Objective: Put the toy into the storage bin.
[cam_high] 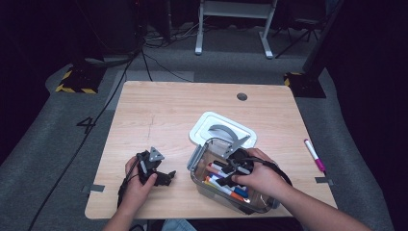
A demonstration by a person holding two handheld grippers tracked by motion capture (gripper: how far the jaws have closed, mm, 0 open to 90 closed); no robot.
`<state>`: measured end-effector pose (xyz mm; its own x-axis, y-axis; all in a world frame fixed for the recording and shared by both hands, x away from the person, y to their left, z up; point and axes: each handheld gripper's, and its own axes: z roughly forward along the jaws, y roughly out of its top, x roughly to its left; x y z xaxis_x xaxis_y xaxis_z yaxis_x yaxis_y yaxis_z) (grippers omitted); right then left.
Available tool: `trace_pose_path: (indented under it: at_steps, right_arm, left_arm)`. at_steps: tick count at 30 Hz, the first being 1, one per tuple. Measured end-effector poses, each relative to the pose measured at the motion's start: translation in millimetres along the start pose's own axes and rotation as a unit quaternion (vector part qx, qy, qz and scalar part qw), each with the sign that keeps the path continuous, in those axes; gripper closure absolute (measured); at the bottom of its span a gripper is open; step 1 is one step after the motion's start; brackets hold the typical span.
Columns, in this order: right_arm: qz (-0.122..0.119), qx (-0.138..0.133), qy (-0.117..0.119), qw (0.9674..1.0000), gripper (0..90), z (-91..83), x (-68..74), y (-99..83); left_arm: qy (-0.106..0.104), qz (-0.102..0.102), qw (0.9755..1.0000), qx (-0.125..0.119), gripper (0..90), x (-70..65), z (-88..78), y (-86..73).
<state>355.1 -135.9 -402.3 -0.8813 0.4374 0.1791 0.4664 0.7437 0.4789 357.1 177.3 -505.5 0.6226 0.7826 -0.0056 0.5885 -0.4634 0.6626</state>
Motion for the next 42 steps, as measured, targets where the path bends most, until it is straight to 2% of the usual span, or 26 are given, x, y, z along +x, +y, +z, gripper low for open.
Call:
trace_pose_path:
  at_steps: [6, 11, 13, 15, 19, 23, 28, 29, 31, 37, 42]
  right_arm:
    - [0.002, -0.039, -0.037, 0.9986, 48.6, -33.1, -10.4, 1.1]
    - [0.023, -0.068, -0.067, 0.9952, 49.0, -65.0, -23.7, -3.7]
    - [0.033, -0.077, -0.087, 0.9927, 49.2, -76.1, -30.3, -7.9]
    - [0.041, -0.082, -0.112, 0.9894, 50.2, -86.8, -38.9, -14.1]
    - [0.074, -0.094, -0.143, 0.9825, 51.2, -103.4, -60.3, -30.3]
    - [0.120, -0.095, -0.164, 0.9746, 52.1, -114.6, -87.0, -51.5]
    - [0.165, -0.088, -0.178, 0.9661, 52.4, -117.8, -113.7, -75.6]
    - [0.173, -0.086, -0.185, 0.9635, 52.4, -117.6, -119.1, -81.4]
    - [0.183, -0.084, -0.194, 0.9602, 52.4, -118.3, -126.8, -89.0]
    - [0.229, -0.082, -0.217, 0.9454, 52.4, -121.8, -156.4, -116.2]
    - [0.253, -0.078, -0.231, 0.9362, 52.3, -121.8, -175.7, -136.9]
  left_arm:
    - [-0.001, 0.000, 1.0000, 0.000, 0.0, 0.1, 0.1, 0.0]
    - [-0.002, 0.000, 1.0000, 0.000, 0.0, 0.0, 0.1, 0.0]
    - [-0.004, -0.003, 1.0000, 0.000, 0.0, -0.2, 0.3, 0.0]
    - [-0.004, 0.000, 1.0000, 0.001, 0.0, 0.4, 0.4, 0.4]
    - [-0.004, -0.002, 1.0000, 0.000, 0.0, 0.3, 0.7, 0.6]
    - [-0.004, -0.002, 1.0000, 0.000, 0.0, 0.3, 0.7, 0.6]
    - [-0.004, -0.002, 1.0000, 0.000, 0.0, 0.3, 0.7, 0.6]
    - [-0.004, -0.002, 1.0000, 0.000, 0.0, 0.3, 0.7, 0.5]
    - [-0.004, -0.002, 1.0000, 0.000, 0.0, 0.2, 0.8, 0.5]
    - [-0.004, -0.002, 1.0000, 0.000, 0.0, 0.2, 0.7, 0.5]
    - [-0.004, -0.002, 1.0000, 0.000, 0.0, 0.2, 0.7, 0.5]
